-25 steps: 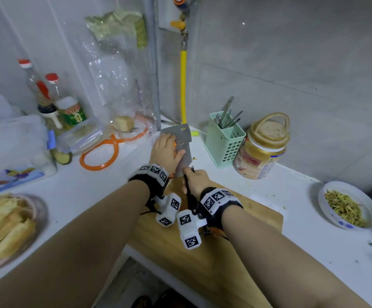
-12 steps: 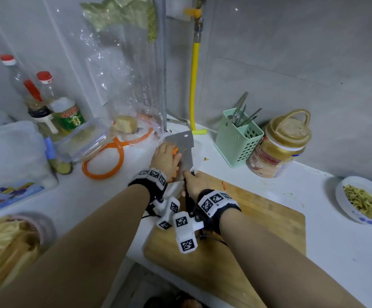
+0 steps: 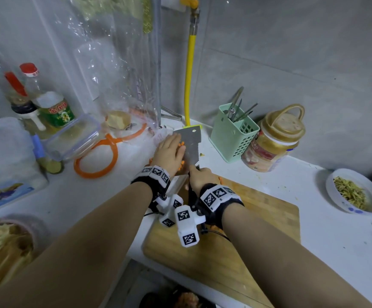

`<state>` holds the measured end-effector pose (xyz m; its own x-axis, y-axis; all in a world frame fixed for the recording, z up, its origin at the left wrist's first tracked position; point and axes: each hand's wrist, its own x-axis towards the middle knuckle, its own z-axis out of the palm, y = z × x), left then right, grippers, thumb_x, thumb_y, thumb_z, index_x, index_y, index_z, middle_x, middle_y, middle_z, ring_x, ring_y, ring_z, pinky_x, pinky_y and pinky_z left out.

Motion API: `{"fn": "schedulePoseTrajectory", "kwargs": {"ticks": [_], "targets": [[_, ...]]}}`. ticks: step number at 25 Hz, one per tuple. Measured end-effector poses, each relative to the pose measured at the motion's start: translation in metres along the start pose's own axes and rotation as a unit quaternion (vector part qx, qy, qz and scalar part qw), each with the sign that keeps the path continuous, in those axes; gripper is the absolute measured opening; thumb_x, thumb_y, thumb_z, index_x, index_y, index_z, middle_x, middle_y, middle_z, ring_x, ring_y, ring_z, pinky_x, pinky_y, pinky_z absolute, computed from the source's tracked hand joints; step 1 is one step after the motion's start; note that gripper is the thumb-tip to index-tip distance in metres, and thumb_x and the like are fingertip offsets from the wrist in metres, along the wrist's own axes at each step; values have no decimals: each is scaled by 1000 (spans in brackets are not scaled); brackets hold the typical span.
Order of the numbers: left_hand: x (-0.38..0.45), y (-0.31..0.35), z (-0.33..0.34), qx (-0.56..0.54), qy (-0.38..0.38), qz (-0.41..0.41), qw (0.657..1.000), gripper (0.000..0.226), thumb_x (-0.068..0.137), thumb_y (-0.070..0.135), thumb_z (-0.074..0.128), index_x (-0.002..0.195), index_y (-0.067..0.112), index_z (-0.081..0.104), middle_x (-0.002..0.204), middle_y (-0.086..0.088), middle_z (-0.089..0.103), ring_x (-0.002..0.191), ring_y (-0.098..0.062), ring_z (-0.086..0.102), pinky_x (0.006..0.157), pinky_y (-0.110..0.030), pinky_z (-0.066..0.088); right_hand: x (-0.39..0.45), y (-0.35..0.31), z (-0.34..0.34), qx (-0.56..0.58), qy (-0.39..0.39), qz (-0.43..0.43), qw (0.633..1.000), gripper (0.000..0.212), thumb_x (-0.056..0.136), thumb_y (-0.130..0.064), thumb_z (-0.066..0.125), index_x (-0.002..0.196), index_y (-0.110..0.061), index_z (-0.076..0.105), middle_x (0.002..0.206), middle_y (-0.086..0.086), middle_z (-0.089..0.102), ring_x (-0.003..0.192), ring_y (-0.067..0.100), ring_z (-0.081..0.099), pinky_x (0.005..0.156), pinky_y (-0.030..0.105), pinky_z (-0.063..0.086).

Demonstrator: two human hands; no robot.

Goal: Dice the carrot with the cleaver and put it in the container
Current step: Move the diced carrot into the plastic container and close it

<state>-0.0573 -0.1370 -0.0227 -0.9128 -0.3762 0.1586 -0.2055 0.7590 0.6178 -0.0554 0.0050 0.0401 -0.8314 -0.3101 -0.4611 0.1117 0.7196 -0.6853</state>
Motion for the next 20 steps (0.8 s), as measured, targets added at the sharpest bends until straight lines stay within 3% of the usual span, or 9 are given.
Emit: {"fn": "schedulePoseTrajectory", "kwargs": {"ticks": [4, 9, 13, 17, 20], "targets": [[-3, 5, 8, 46, -46, 57, 996, 49, 104, 29, 38, 150, 12, 32, 159, -4, 26, 149, -18, 18, 122, -34, 7, -1, 0, 1, -15, -2, -13, 1000, 43, 102, -34, 33, 78, -10, 61, 60, 0, 57, 55, 13, 49, 51, 26, 32], [-3, -15, -2, 106, -2, 32, 994, 40, 101, 17, 42, 139, 7, 50, 144, -11, 50, 134, -26, 43, 115, -36, 21, 2, 8, 4, -15, 3, 6, 1000, 52, 96, -37, 36, 54, -16, 58, 52, -3, 59, 59, 16, 55, 56, 26, 36], [-6, -24, -11, 169, -29, -27, 985, 38, 103, 17, 36, 136, 8, 52, 141, -10, 53, 133, -26, 43, 116, -37, 17, 3, 12, 2, 55, 16, 8, 998, 52, 97, -31, 38, 52, -11, 53, 48, 0, 54, 51, 15, 50, 52, 20, 38], [-5, -16, -15, 147, -18, -35, 988, 41, 103, 18, 35, 141, 6, 48, 146, -11, 48, 140, -25, 36, 117, -35, 15, 10, 22, -4, 102, 35, 26, 994, 50, 90, -36, 43, 48, -11, 53, 39, 1, 56, 54, 23, 53, 72, 33, 48], [-4, 1, -17, 112, 22, -10, 993, 41, 102, 15, 37, 139, 3, 49, 145, -15, 48, 139, -28, 38, 116, -37, 22, 14, 41, -28, 49, 71, -3, 996, 40, 90, -37, 51, 60, -9, 56, 50, 2, 59, 65, 27, 57, 71, 33, 47]]}}
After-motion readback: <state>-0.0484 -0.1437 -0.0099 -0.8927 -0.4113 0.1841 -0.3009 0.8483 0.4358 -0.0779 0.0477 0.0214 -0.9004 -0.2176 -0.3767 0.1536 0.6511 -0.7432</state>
